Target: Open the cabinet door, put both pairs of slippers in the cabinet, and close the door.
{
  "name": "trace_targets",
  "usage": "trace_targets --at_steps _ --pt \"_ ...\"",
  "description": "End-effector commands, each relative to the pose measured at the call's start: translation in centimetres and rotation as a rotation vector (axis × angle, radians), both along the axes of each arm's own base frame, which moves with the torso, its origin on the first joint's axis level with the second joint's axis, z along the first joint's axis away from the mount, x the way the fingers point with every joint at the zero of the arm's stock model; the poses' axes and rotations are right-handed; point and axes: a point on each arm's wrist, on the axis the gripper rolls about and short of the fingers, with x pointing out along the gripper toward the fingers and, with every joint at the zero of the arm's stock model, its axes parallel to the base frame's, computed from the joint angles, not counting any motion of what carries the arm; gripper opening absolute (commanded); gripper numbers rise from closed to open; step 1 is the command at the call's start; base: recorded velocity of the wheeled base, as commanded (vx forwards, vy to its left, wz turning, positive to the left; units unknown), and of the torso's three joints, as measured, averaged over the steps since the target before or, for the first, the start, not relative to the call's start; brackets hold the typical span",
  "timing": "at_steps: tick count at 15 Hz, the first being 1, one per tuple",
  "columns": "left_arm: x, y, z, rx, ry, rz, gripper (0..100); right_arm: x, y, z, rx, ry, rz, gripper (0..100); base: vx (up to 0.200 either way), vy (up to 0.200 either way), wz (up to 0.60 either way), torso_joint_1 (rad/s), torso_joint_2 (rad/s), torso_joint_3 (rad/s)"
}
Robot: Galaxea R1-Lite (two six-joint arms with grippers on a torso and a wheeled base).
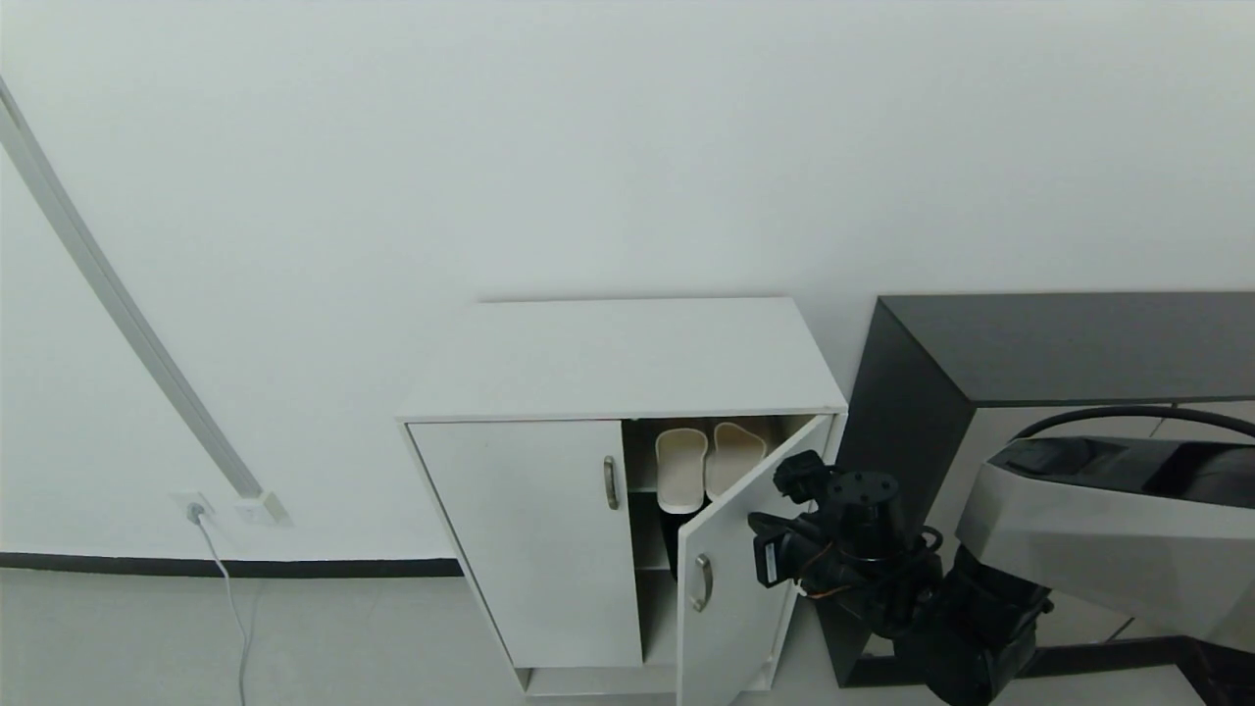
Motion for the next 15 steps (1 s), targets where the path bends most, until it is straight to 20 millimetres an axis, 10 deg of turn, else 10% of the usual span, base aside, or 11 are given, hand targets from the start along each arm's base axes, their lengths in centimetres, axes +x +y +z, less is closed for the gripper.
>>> trace_targets --at_steps 1,15 --pt "0.0 0.0 0.0 0.0 0.001 0.0 0 1.0 0.5 -1.2 -0.003 0.003 -0.004 0 0.0 0.0 0.0 0.0 0.0 0.0" --pt "0.0 0.0 0.0 -0.006 0.002 0.004 0 5.9 1.7 -3.8 0.03 -0.062 -0.061 0 0.0 0.0 0.0 0.0 0.0 0.0"
